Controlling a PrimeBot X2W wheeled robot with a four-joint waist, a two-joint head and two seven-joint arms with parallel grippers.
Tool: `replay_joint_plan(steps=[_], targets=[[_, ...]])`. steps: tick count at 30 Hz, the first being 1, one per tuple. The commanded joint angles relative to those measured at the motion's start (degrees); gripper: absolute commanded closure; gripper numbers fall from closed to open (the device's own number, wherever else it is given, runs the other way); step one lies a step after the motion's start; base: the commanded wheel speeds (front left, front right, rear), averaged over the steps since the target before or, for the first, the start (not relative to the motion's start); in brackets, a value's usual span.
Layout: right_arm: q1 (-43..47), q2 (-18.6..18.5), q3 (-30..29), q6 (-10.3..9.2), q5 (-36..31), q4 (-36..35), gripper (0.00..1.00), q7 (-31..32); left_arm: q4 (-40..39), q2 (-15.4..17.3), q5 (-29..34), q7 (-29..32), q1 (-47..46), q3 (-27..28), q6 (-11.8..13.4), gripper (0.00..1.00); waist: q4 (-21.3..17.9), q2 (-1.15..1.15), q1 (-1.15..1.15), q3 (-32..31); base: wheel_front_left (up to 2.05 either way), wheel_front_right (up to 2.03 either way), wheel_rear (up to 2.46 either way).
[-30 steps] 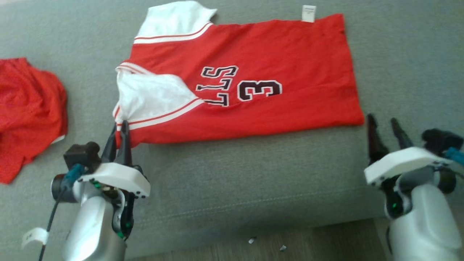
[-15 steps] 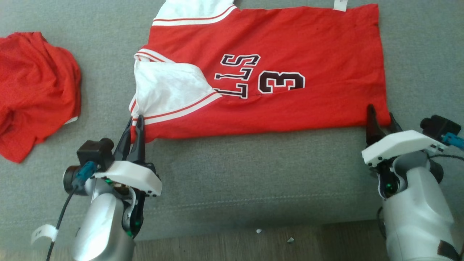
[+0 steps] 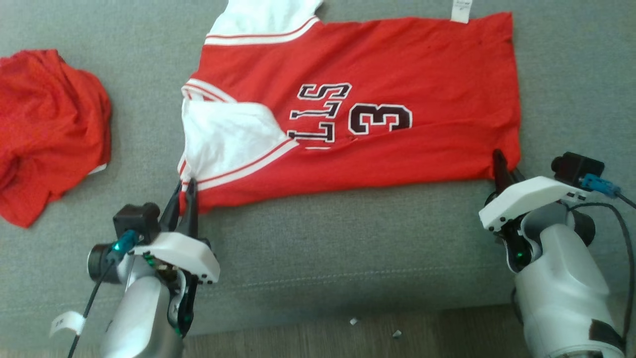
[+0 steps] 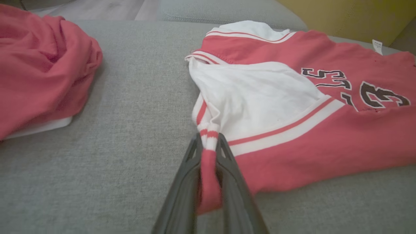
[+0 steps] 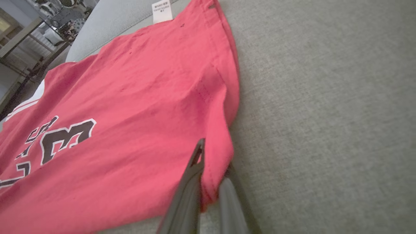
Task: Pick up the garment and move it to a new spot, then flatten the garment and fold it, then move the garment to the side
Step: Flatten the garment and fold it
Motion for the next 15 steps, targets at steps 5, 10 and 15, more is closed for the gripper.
replay_joint_plan(steps=[5,10,15], targets=[[0.5,-2.9,3.2,0.36,-2.1,-0.7,1.00,3.1,2.5,2.3,0.3,-0.3,0.0,1.7,-0.2,1.00,-0.5,0.00,0.00,-2.7,0.00,0.00,0.00],[3.1,-5.5,7.0,0.36,-1.4,-2.6,1.00,9.2,4.7,2.9,0.2,0.3,1.5,0.9,-0.9,1.00,-0.9,0.00,0.00,-4.9,0.00,0.00,0.00],[5.8,-8.0,10.0,0.36,0.9,-6.6,1.00,13.9,4.5,3.4,0.2,0.7,3.2,0.2,-1.3,1.00,-1.2,0.00,0.00,-6.8,0.00,0.00,0.00]])
